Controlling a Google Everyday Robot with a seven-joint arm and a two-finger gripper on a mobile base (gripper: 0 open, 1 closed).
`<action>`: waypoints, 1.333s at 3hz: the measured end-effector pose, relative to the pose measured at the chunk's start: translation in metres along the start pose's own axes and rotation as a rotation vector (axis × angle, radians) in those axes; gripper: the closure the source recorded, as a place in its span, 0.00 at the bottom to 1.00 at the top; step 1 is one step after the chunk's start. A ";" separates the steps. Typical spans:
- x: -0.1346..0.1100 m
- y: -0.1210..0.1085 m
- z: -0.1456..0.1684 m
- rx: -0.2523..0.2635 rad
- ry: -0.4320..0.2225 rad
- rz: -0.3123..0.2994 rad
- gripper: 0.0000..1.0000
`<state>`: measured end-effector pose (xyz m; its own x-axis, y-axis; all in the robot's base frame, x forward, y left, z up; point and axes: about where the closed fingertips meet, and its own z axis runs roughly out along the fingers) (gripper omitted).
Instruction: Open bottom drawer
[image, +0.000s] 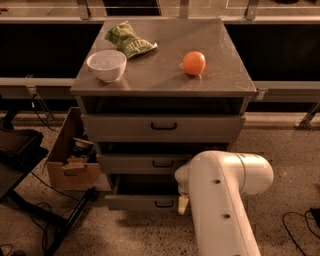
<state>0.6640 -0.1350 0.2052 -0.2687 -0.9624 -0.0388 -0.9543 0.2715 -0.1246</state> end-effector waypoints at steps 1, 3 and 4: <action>0.000 0.000 0.000 -0.001 0.000 0.000 0.00; 0.013 0.025 0.001 0.001 -0.029 0.020 0.18; 0.030 0.063 -0.047 0.011 0.050 0.003 0.49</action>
Offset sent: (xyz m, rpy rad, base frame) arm -0.0212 0.0083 -0.0255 0.0315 0.0303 0.0105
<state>0.5896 -0.1474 0.2429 -0.2782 -0.9605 0.0104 -0.9520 0.2743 -0.1358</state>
